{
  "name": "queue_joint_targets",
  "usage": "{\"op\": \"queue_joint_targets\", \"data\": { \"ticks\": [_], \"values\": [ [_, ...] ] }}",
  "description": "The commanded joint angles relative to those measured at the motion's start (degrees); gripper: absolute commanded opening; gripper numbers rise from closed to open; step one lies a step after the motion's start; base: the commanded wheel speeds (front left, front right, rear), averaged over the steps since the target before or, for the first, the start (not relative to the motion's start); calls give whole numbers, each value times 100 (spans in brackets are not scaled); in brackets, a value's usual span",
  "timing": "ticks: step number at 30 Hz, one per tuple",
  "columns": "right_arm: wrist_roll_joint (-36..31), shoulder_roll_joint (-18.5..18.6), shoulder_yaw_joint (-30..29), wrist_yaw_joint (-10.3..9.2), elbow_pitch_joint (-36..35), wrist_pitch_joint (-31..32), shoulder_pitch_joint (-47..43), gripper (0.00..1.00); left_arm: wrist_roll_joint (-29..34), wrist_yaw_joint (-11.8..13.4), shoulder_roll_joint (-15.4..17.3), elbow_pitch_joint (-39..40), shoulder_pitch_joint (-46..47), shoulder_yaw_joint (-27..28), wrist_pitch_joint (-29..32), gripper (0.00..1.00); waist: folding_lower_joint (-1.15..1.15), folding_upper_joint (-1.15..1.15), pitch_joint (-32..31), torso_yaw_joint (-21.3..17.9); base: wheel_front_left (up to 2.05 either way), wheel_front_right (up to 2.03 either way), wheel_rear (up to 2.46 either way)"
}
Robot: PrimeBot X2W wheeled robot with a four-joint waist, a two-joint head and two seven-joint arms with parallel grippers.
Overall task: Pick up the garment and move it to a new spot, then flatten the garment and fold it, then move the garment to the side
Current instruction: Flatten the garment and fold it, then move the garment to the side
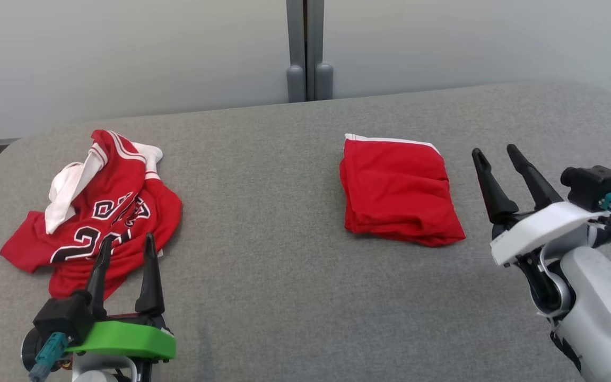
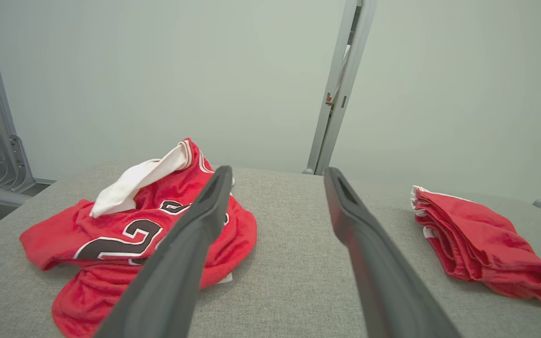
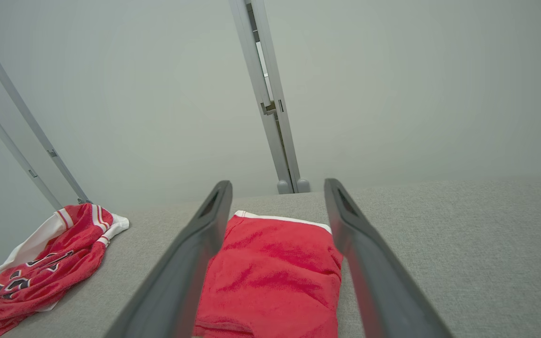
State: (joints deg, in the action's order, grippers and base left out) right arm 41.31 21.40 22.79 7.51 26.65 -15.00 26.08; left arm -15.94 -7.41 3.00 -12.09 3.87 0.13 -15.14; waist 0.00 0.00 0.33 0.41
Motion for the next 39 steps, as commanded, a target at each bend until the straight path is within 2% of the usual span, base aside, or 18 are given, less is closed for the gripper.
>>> {"op": "queue_joint_targets", "data": {
  "ticks": [1,7,15,24,39],
  "values": [
    [-216,-77,-209,-4,-151,-23,-258,100,73,-14,32,16,-117,52,0,100,0,0,-68,-81,0,0,0],
    [-1091,-404,-1087,-4,-732,-23,-1055,100,91,-14,48,32,-182,162,0,100,0,0,-133,-141,0,0,0],
    [-1659,-694,-1662,-5,-1072,-21,-1768,100,114,-15,50,38,-367,191,0,100,0,0,-200,-173,0,0,0],
    [-1989,-878,-1740,-5,-1182,-21,-1969,100,146,-15,80,-35,-353,144,0,100,0,0,-181,-137,0,0,0],
    [-2021,-871,-1755,-5,-1044,-21,-1913,100,197,-15,61,-34,-195,90,0,100,0,0,-120,-71,0,0,0]
  ]
}}
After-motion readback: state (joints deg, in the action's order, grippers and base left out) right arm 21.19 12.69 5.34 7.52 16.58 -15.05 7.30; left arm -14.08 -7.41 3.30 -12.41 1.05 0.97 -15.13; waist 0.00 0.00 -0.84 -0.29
